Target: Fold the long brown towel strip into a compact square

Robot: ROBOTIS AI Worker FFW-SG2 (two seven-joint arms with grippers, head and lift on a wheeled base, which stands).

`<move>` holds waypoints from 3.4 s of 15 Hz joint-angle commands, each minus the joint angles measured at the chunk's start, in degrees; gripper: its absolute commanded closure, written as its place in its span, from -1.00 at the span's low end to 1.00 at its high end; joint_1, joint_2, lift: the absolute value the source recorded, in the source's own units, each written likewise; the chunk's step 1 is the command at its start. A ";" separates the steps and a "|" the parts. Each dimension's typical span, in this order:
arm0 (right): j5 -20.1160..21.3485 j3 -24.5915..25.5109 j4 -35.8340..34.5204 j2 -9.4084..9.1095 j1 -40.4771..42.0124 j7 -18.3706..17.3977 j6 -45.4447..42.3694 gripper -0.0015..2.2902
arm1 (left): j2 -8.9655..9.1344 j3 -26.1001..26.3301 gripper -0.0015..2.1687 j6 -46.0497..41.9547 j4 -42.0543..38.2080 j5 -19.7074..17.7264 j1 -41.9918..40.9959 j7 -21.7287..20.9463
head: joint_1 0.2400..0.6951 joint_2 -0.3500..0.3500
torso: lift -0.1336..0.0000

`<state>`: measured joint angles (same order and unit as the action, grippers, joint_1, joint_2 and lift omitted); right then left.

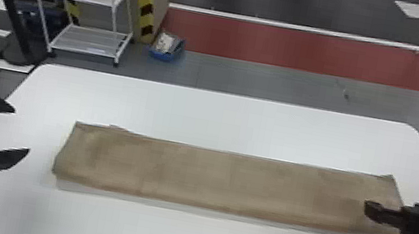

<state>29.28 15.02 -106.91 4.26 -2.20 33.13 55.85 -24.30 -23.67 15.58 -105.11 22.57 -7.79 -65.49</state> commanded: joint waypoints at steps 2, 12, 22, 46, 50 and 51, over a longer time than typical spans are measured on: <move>-0.10 0.01 -0.76 0.14 0.18 0.09 0.36 -0.92 | 0.40 -0.77 -0.92 6.36 -0.45 -5.61 -0.56 0.28 | 1.00 0.04 | -0.91; -0.10 0.18 -0.76 -0.65 0.18 0.09 0.18 -0.92 | 7.95 -2.61 -0.86 53.29 -15.48 -29.25 -4.07 22.96 | 1.00 0.00 | -0.91; -0.10 0.45 -0.15 -0.74 -0.26 -0.08 -0.52 -0.92 | 10.59 -0.24 -0.86 64.01 -15.21 -35.05 -1.96 25.68 | 1.00 -0.23 | -0.91; 0.07 1.77 -2.96 -1.71 2.55 0.18 0.36 -0.92 | 12.44 7.85 -0.51 44.15 5.97 -35.49 11.92 36.58 | 1.00 -0.29 | -0.91; 0.25 1.85 -3.40 -1.71 2.73 0.27 0.53 -0.92 | 12.52 9.16 0.98 30.79 5.09 -35.05 8.50 43.87 | 1.00 -0.25 | -0.91; 0.16 1.94 -3.40 -1.62 2.81 0.27 0.53 -0.92 | 12.52 8.81 0.98 26.04 4.56 -35.14 6.83 43.96 | 1.00 -0.24 | -0.91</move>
<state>29.47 16.89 -110.26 2.59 0.58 33.40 56.39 -11.78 -14.60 47.84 -99.82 -12.42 1.19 -21.66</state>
